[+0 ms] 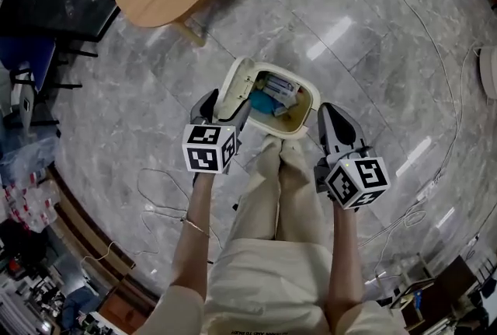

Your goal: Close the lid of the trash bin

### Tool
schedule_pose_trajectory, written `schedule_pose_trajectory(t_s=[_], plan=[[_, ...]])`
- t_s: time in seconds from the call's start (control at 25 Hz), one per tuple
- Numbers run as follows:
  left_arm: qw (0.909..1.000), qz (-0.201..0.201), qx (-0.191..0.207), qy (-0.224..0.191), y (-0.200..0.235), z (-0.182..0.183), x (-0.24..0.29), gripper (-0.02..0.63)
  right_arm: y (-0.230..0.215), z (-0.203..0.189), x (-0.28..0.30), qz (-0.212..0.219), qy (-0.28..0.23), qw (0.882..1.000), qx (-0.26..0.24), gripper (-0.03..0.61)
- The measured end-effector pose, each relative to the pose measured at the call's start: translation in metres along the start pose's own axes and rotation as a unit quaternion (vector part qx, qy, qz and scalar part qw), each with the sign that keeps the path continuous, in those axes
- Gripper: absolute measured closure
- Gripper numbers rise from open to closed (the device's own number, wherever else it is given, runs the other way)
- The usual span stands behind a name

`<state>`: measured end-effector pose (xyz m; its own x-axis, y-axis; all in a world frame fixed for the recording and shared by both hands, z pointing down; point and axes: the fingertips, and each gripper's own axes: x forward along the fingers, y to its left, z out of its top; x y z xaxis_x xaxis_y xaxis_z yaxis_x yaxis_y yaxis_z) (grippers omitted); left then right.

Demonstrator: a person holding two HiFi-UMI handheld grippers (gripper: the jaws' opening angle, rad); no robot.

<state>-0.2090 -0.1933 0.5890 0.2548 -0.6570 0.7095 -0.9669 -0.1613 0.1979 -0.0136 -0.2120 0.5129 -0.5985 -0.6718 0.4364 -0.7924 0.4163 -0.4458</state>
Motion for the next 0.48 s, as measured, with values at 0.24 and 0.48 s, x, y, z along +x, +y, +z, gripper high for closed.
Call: schedule_pose_trajectory(t_s=[0.24, 0.48], plan=[[0.9999, -0.003, 0.016, 0.006, -0.003, -0.003, 0.0, 0.29, -0.011, -0.004, -0.006, -0.025, -0.018, 0.999, 0.014, 0.574], [0.9993, -0.01, 0.035, 0.011, -0.019, -0.006, 0.002, 0.29, -0.016, -0.009, -0.013, -0.042, -0.029, 0.998, 0.022, 0.574]])
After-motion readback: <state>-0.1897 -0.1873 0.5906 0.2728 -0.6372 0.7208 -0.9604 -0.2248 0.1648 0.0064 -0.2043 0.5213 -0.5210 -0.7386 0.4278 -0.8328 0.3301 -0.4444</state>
